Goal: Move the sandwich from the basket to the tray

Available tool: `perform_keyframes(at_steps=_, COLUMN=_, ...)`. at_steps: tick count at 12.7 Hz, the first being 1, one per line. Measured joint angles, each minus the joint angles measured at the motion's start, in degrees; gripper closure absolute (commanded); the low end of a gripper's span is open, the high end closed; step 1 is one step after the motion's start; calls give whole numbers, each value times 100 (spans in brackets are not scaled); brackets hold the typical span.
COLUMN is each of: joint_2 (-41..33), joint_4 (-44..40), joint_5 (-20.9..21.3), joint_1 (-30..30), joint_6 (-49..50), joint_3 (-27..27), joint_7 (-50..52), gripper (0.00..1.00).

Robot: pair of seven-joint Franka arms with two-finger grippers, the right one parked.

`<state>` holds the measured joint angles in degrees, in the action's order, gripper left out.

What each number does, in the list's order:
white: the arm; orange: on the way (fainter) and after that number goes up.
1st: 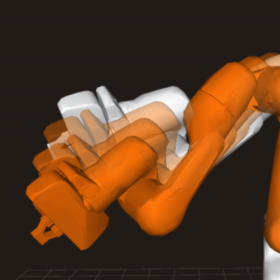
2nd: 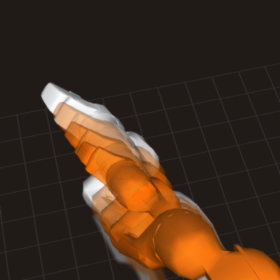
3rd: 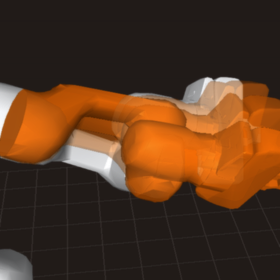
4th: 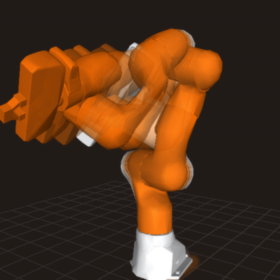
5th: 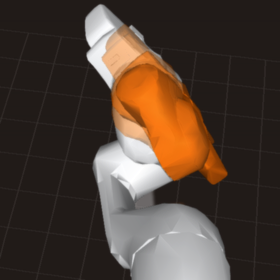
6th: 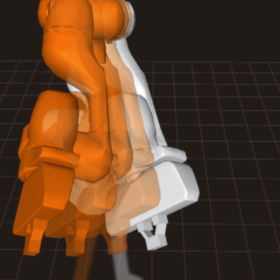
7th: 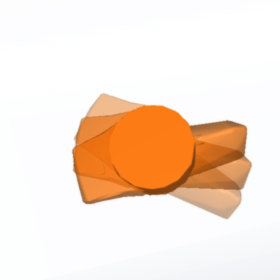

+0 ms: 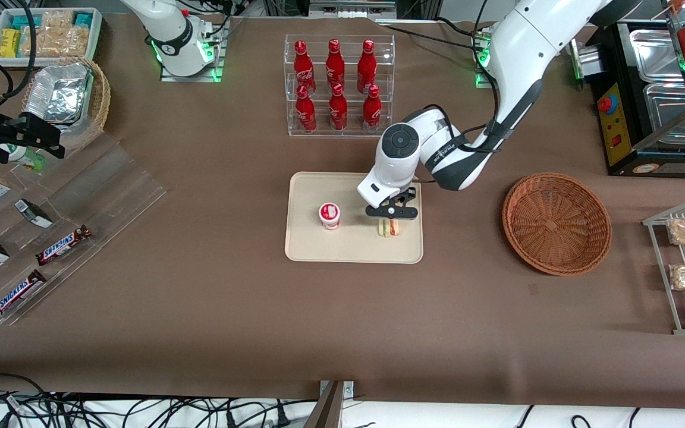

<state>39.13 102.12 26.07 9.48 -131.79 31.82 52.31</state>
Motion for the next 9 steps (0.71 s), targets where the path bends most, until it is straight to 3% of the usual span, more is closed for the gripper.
perform_keyframes(at_steps=1, joint_2=12, joint_4=0, joint_5=0, joint_1=0, joint_6=0, joint_3=0, joint_7=12, gripper=0)
perform_keyframes(at_steps=9, joint_2=-145, joint_4=-241, joint_5=0, joint_1=-134, joint_6=32, joint_3=-2, joint_7=266, gripper=0)
